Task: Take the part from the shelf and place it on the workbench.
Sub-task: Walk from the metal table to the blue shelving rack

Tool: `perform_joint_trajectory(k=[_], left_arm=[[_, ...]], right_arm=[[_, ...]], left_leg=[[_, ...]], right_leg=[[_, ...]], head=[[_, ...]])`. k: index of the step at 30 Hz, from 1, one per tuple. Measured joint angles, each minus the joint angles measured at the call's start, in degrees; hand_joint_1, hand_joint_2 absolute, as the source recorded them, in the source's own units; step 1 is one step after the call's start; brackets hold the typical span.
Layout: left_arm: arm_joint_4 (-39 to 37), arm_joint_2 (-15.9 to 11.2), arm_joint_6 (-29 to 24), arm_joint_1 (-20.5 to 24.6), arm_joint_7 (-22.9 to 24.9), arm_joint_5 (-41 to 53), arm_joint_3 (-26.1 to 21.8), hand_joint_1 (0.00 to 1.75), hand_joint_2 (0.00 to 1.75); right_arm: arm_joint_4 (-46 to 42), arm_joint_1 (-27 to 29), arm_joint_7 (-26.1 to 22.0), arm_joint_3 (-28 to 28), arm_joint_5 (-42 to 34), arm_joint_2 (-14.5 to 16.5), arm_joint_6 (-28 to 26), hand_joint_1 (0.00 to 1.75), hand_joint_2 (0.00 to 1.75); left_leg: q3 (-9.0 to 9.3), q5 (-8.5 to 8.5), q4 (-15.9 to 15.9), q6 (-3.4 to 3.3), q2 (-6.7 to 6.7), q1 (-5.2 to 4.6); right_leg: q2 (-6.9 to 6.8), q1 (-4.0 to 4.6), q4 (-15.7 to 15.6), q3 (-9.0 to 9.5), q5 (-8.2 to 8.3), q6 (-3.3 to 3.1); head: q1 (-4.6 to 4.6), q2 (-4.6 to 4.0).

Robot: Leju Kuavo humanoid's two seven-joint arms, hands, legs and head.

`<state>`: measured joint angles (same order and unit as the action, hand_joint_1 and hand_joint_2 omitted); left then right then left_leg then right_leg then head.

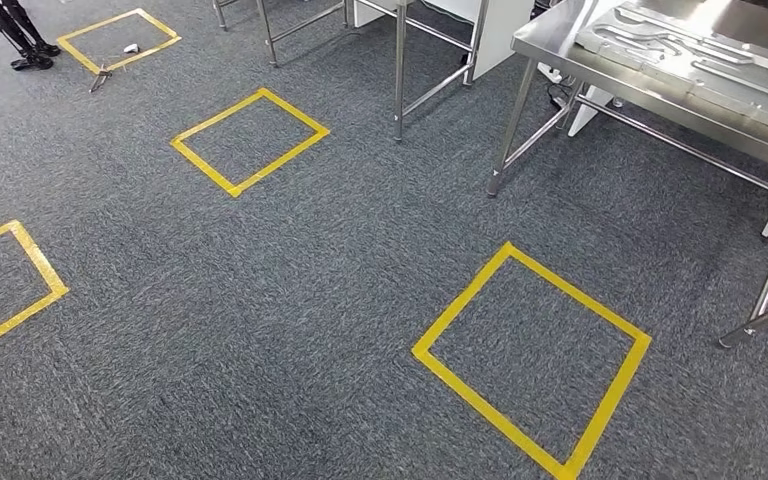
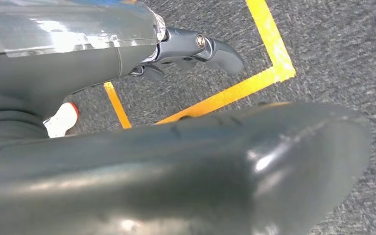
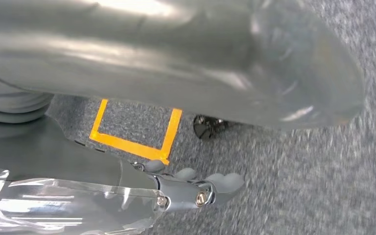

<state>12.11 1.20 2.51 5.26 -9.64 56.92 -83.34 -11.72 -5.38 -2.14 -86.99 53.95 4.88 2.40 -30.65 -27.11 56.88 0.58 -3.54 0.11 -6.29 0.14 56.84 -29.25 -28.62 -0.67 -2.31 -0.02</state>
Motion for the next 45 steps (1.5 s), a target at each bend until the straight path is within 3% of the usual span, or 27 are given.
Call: perform_joint_trajectory(k=[2,4,6,7,8,9,11,13,15,17,18,20,21,22,24,25,26,28,30,32,34,36,38,40,42,44,45], left_arm=[[0.0,-0.1,0.0,-0.2,0.1,0.1,0.0,0.0,0.0],[0.0,-0.1,0.1,-0.4,0.3,0.4,0.0,0.0,0.0],[0.0,-0.1,0.0,-0.3,0.9,1.2,0.2,0.0,0.0],[0.0,-0.1,-0.1,-0.3,1.3,1.9,0.4,0.0,0.0],[0.0,-0.1,-0.3,-0.3,1.8,2.8,0.7,0.0,0.0],[0.0,-0.1,-0.5,-0.4,2.2,3.6,1.1,0.0,0.0],[0.0,-0.1,-0.7,-0.7,3.0,4.7,1.8,0.0,0.0],[0.0,0.1,-0.7,-0.7,3.3,5.3,2.4,0.0,0.0],[0.0,0.2,-0.6,-0.6,3.4,5.5,3.0,0.0,0.0],[0.0,0.2,-0.4,-0.7,3.5,5.5,3.4,0.0,0.0],[0.0,0.2,-0.3,-0.9,3.5,5.5,3.5,0.0,0.0],[0.0,0.2,-0.1,-0.9,3.5,5.5,3.6,0.0,0.0],[0.0,0.3,0.0,-0.8,3.4,5.6,3.6,0.0,0.0],[0.0,0.3,0.1,-0.6,3.4,5.6,3.7,0.0,0.0],[0.0,0.2,0.3,-0.5,3.4,5.9,3.9,0.0,0.0],[0.0,0.2,0.4,-0.6,3.3,5.9,4.0,0.0,0.0],[0.0,0.1,0.4,-0.7,3.3,6.0,4.1,0.0,0.0],[-0.1,0.1,0.6,-0.7,3.3,6.1,4.4,0.0,0.0],[-0.1,0.1,0.8,-0.6,3.2,6.2,4.8,0.0,0.0],[-0.1,0.0,0.9,-0.7,3.2,6.4,4.9,0.0,0.0],[-0.1,-0.2,0.9,-0.9,3.2,6.5,5.0,0.0,0.0],[-0.1,-0.2,1.0,-0.9,3.1,6.6,5.0,0.0,0.0],[-0.1,-0.2,1.0,-0.7,3.1,6.6,5.0,0.0,0.0],[-0.1,-0.2,1.0,-0.8,3.1,6.6,5.0,0.0,0.0],[-0.1,-0.2,1.1,-0.9,3.1,6.5,5.0,0.0,0.0],[-0.2,0.1,1.2,-0.8,3.2,6.5,5.0,0.0,0.0],[-0.3,0.4,1.2,-0.7,3.2,6.5,5.0,0.0,0.0]], right_arm=[[0.0,-0.2,0.1,0.0,0.3,0.1,0.2,0.0,0.0],[0.0,-0.3,0.1,0.0,0.7,0.1,0.5,0.0,0.0],[0.0,-0.1,0.4,0.1,1.2,0.1,1.3,0.0,0.0],[0.1,0.0,0.8,0.3,1.8,0.1,2.0,0.0,0.0],[0.1,0.1,1.2,0.6,2.5,0.1,2.7,0.0,0.0],[0.1,0.2,1.7,1.1,3.4,0.1,3.4,0.0,0.0],[0.2,0.3,2.5,2.1,5.1,0.1,4.2,0.0,0.0],[0.2,0.4,3.0,3.1,6.3,-0.1,4.4,0.0,0.0],[0.2,0.4,3.3,4.1,7.2,-0.3,4.5,0.0,0.0],[0.2,0.3,3.5,5.1,7.7,-0.4,4.4,0.0,0.0],[0.2,0.3,3.7,5.5,7.9,-0.4,4.4,0.0,0.0],[0.2,0.5,3.9,6.3,8.1,-0.4,4.4,0.0,0.0],[0.2,0.6,4.0,6.5,8.2,-0.5,4.4,0.0,0.0],[0.2,0.7,4.0,6.8,8.2,-0.5,4.4,0.0,0.0],[0.2,0.9,4.1,7.1,8.4,-0.5,4.3,0.0,0.0],[0.2,0.9,4.2,7.3,8.6,-0.5,4.3,0.0,0.0],[0.2,0.9,4.2,7.5,8.7,-0.5,4.2,0.0,0.0],[0.2,0.8,4.3,8.0,9.0,-0.6,4.2,0.0,0.0],[0.2,0.8,4.3,8.5,9.4,-0.7,4.2,0.0,0.0],[0.2,0.6,4.4,9.0,9.7,-0.8,4.2,0.0,0.0],[0.2,0.3,4.8,9.4,9.9,-0.8,4.1,0.0,0.0],[0.2,0.5,5.1,9.8,10.1,-0.7,4.0,0.0,0.0],[0.2,0.8,5.3,10.0,10.3,-0.7,3.9,0.0,0.0],[0.2,1.0,5.4,10.1,10.4,-0.7,3.7,0.0,0.0],[0.2,1.1,5.5,10.1,10.5,-0.7,3.4,0.0,0.0],[0.1,1.1,5.5,10.3,10.6,-1.0,3.1,0.0,0.0],[0.0,1.1,5.5,10.3,10.7,-1.3,3.0,0.0,0.0]], left_leg=[[-0.08,0.3,-0.1,-0.73,1.18,0.11],[0.03,0.76,-0.5,-1.43,2.28,0.4],[-0.16,1.1,-0.7,-1.89,3.44,0.51],[-0.34,1.19,-0.7,-1.99,4.13,0.48],[-0.46,1.25,-0.6,-2.03,4.86,0.45],[-0.53,1.29,-0.6,-2.02,5.64,0.44],[-0.52,1.34,-0.4,-1.94,7.19,0.41],[-0.61,1.42,-0.3,-1.67,8.64,0.4],[-0.95,1.61,-0.2,-1.07,9.9,0.55],[-1.23,1.9,-0.4,-0.35,10.98,0.65],[-1.46,1.74,-0.2,-0.16,10.36,0.6],[-3.0,-0.3,2.8,0.08,7.32,0.51],[-4.68,-2.32,6.3,0.24,5.51,0.64],[-6.6,-4.41,10.3,0.56,4.62,0.8],[-9.2,-6.59,16.3,1.29,4.08,1.18],[-8.94,-6.08,16.2,1.61,3.93,1.38],[-7.46,-4.66,13.8,1.93,3.64,1.62],[-2.83,-1.41,5.9,2.54,1.89,2.05],[-0.37,-0.05,1.3,2.04,0.56,2.13],[-0.69,-0.13,1.4,0.77,1.13,1.91],[-0.94,-0.01,1.5,-0.17,2.12,1.78],[-1.08,0.3,1.3,-0.9,3.23,1.6],[-1.37,0.53,1.2,-1.38,4.54,1.12],[-1.5,0.65,1.2,-1.76,6.11,0.36],[-1.42,0.77,1.2,-2.09,7.76,-0.56],[-1.41,0.95,1.1,-2.35,9.19,-1.25],[-1.5,1.02,1.0,-2.35,9.82,-1.24]], right_leg=[[-0.6,-0.03,0.0,0.23,-0.14,0.64],[1.55,-0.26,1.9,-0.39,-1.76,1.33],[4.83,-0.53,8.3,-3.29,-5.63,1.76],[5.59,-0.59,12.3,-5.25,-7.47,1.83],[5.91,-0.61,15.4,-6.79,-8.43,1.85],[6.05,-0.6,16.6,-7.44,-8.18,1.8],[6.59,-0.55,12.2,-5.5,-4.6,1.42],[9.25,-0.47,4.1,-1.87,-0.85,0.62],[10.98,-0.26,0.1,-0.18,0.33,0.12],[9.91,-0.26,-0.5,0.05,0.58,-0.14],[9.21,-0.42,-1.0,0.29,0.86,-0.4],[7.65,-0.85,-2.1,0.64,1.46,-0.93],[6.73,-0.84,-2.3,0.69,1.56,-1.06],[5.83,-0.82,-2.3,0.62,1.58,-1.09],[3.99,-0.9,-2.3,0.49,1.49,-0.9],[3.23,-1.01,-2.2,0.47,1.41,-0.69],[2.51,-1.21,-2.0,0.47,1.28,-0.37],[1.22,-1.57,-1.2,0.43,0.72,0.63],[0.22,-1.51,-0.2,0.4,0.03,1.78],[-0.52,-1.43,0.1,0.57,-0.16,2.54],[0.57,-1.82,0.6,0.57,-0.85,3.06],[3.65,-2.04,4.7,-1.28,-3.79,3.26],[5.51,-1.71,12.4,-5.27,-7.42,2.97],[5.84,-1.0,16.9,-8.07,-7.83,2.08],[6.62,0.02,13.1,-7.05,-4.16,0.14],[9.34,1.19,5.6,-4.18,-0.11,-2.84],[10.47,1.67,3.0,-3.15,0.98,-3.95]], head=[[-0.01,0.0],[0.0,0.0],[0.0,0.0],[0.0,0.0],[0.0,0.0],[0.0,0.0],[0.0,0.0],[0.0,0.0],[0.0,0.0],[0.0,0.0],[0.0,0.0],[-0.02,0.0],[-0.04,0.0],[-0.04,0.0],[-0.04,0.0],[-0.04,0.0],[-0.05,0.0],[-0.07,0.0],[-0.07,0.0],[-0.05,0.0],[-0.05,0.0],[-0.05,0.0],[-0.05,0.0],[-0.05,0.0],[-0.05,0.0],[-0.14,0.0],[-0.22,0.0]])
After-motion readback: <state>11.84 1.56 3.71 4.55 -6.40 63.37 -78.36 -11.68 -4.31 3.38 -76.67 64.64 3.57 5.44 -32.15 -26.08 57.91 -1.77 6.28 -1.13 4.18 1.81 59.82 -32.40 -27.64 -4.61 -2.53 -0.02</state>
